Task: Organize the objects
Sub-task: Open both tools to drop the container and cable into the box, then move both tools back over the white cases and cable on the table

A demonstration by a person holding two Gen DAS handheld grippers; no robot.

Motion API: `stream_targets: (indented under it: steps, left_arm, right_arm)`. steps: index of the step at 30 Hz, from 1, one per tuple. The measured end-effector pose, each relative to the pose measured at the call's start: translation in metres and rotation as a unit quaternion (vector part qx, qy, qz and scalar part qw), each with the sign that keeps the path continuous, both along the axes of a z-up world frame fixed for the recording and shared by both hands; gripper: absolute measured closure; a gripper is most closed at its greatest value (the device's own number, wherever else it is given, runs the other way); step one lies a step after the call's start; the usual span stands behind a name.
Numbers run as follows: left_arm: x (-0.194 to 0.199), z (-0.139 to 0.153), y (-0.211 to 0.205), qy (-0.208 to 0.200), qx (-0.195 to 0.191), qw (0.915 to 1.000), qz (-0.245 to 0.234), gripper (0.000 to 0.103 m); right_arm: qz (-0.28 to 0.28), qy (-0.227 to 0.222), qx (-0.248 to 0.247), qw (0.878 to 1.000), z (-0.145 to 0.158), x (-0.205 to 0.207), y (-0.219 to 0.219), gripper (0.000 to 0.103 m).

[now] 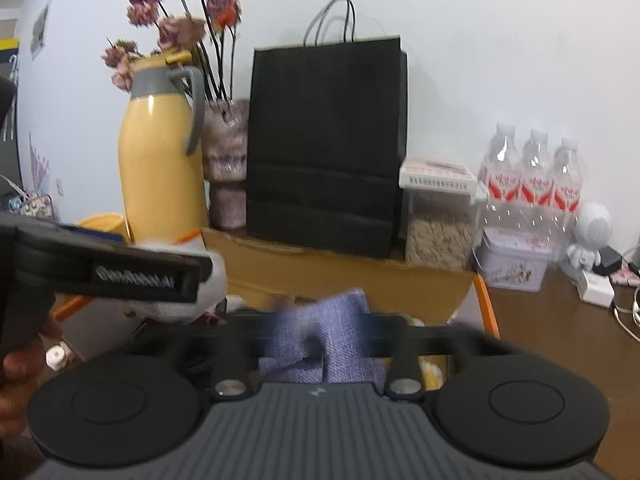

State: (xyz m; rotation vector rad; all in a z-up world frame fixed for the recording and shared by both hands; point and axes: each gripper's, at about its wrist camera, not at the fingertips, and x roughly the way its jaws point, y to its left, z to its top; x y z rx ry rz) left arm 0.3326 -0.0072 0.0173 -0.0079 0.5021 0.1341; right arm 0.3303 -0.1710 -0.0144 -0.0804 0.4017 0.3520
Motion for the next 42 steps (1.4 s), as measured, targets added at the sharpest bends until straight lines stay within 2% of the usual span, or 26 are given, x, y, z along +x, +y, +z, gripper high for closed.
stream_targets:
  steps: [1, 4, 21, 33, 42]
  left_arm:
    - [0.0, 0.0, 0.002, -0.002, -0.002, 1.0, 0.003, 0.0]
    - [0.0, 0.0, 0.007, -0.001, -0.009, 0.9999, 0.008, 0.0]
    - [-0.01, -0.001, 0.01, -0.007, -0.008, 0.9999, -0.004, 0.0]
    - [-0.048, -0.001, 0.014, -0.028, -0.001, 0.9994, -0.021, 0.0]
    - [-0.086, -0.002, 0.029, -0.017, -0.004, 0.9994, -0.029, 0.0]
  right_arm:
    - [-0.005, -0.005, -0.003, 1.0, -0.001, -0.001, 0.0, 0.001]
    - [-0.004, -0.014, -0.01, 1.0, 0.0, -0.004, 0.002, 0.0]
    - [-0.004, -0.017, 0.001, 1.0, 0.002, -0.011, 0.001, 0.0]
    - [-0.005, -0.035, -0.01, 0.999, 0.007, -0.041, -0.002, 0.0]
    - [-0.016, -0.029, -0.01, 0.999, 0.002, -0.076, -0.012, 0.0]
